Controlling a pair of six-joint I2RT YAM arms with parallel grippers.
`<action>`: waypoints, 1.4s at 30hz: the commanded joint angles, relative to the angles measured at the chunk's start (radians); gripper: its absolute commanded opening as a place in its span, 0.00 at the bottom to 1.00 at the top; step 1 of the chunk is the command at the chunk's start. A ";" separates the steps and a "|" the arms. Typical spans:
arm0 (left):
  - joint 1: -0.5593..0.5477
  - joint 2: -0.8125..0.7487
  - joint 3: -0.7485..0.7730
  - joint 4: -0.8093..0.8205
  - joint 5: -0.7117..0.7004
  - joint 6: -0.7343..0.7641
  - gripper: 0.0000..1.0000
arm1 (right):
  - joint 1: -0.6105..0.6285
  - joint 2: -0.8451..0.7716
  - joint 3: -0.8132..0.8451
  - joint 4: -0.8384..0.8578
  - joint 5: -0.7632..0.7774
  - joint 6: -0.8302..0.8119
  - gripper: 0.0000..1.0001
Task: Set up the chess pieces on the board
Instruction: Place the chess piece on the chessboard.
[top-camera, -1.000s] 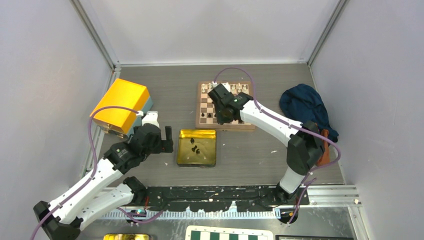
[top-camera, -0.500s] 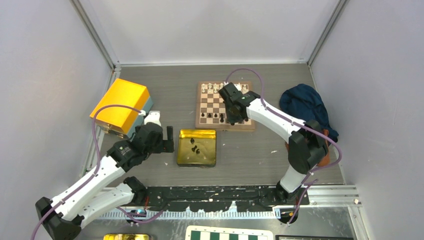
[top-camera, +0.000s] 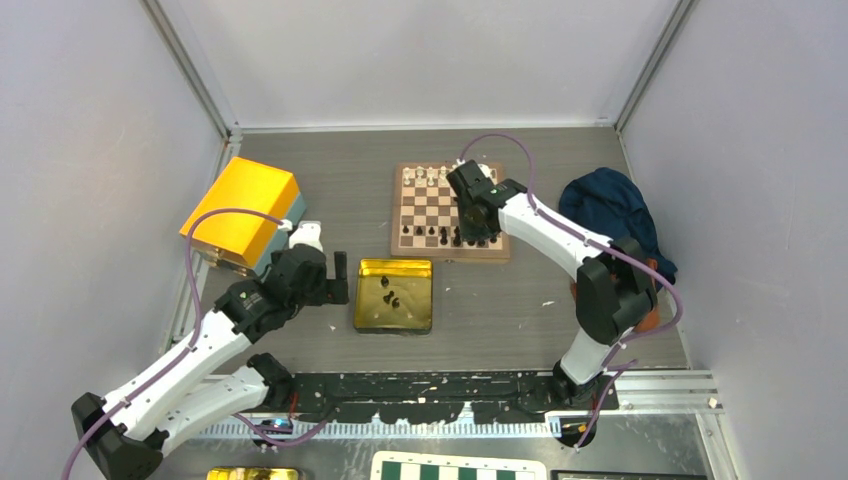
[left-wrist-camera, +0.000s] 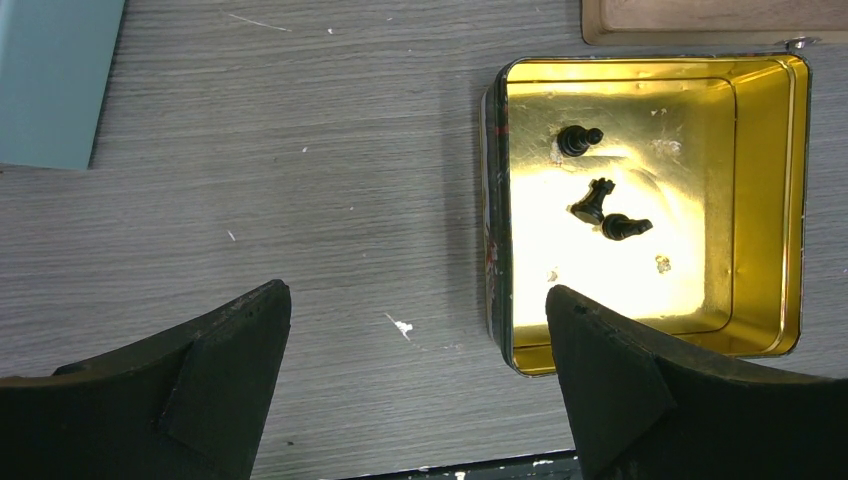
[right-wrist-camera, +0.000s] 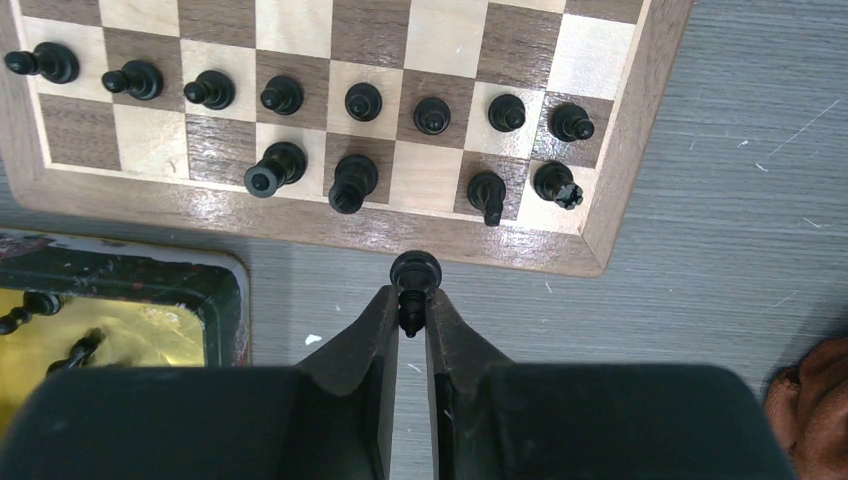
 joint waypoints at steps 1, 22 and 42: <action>-0.001 -0.006 0.042 0.038 -0.012 0.003 1.00 | -0.014 0.019 -0.009 0.047 -0.014 -0.018 0.04; -0.001 -0.018 0.033 0.031 -0.015 -0.010 1.00 | -0.054 0.106 -0.004 0.105 -0.045 -0.036 0.04; -0.001 -0.008 0.029 0.038 -0.015 -0.010 1.00 | -0.073 0.156 0.027 0.124 -0.066 -0.042 0.04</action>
